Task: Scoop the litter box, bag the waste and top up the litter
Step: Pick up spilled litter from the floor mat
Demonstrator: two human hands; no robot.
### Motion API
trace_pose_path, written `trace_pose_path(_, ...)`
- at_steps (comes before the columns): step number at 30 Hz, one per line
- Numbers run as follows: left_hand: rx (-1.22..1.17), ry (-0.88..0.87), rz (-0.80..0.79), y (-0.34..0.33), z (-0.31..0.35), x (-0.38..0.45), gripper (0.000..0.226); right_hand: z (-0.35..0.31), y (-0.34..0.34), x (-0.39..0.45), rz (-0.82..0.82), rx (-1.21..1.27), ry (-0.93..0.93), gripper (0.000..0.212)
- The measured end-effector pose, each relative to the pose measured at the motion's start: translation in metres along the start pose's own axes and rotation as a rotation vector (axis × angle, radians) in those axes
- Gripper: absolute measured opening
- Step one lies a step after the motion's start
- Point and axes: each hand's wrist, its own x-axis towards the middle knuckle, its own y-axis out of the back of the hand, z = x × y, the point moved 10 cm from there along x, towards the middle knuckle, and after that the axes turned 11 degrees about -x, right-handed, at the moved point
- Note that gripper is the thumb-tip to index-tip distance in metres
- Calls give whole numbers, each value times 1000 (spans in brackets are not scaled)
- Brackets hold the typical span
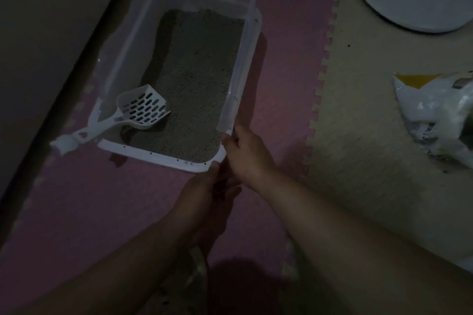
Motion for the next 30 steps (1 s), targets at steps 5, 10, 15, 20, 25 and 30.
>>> trace_pose_path(5,13,-50,1,3,16,-1,44,-14,-8,7,-36,-15,24,38)
trace_pose_path(10,-28,-28,-53,-2,18,11,42,-19,-6,18,-122,66,144,50)
trace_pose_path(15,-25,57,21,-3,-9,20,34,30,20,19,16,-530,199,62)
trace_pose_path(20,0,111,71,0,-23,26,33,35,-14,20,-169,-776,331,67)
trace_pose_path(25,21,126,151,20,-18,25,35,61,-11,0,-134,-834,311,66)
trace_pose_path(30,16,122,156,20,-16,20,35,39,-20,-8,-85,-780,390,61)
